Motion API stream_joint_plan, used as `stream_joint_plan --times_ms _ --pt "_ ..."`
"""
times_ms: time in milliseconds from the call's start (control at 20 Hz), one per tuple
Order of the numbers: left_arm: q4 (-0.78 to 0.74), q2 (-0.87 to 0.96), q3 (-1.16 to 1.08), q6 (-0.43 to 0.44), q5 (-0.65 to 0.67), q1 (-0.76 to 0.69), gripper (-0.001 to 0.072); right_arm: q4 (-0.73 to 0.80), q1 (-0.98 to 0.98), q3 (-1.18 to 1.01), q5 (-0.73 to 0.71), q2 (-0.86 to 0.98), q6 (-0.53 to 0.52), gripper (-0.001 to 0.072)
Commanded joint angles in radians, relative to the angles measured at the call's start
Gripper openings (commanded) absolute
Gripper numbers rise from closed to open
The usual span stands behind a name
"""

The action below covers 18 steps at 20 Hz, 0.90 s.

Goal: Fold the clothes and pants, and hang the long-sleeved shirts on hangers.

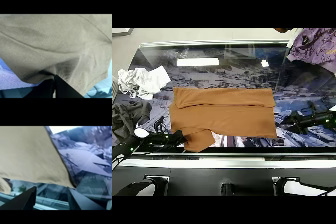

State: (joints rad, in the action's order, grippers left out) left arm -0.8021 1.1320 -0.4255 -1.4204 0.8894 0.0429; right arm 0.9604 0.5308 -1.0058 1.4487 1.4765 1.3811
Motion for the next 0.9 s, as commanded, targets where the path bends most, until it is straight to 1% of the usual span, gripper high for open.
stream_joint_plan --times_ms 0,250,650,850 --pt "0.002 0.000 -0.001 0.000 0.000 -0.001 0.0021 0.008 0.000 0.093 -0.035 0.018 -0.032 0.0462" --pt "0.002 0.000 -0.001 0.000 0.000 -0.001 0.0021 -0.048 0.000 0.163 -0.075 0.018 -0.073 0.0459" --pt "0.002 0.000 -0.001 -0.002 0.000 0.000 0.0021 -0.027 -0.001 0.167 -0.092 0.018 -0.072 0.0457" --pt "0.002 0.000 -0.001 -0.004 0.001 -0.001 0.0021 -0.034 0.000 0.221 -0.126 0.018 -0.088 0.0455"
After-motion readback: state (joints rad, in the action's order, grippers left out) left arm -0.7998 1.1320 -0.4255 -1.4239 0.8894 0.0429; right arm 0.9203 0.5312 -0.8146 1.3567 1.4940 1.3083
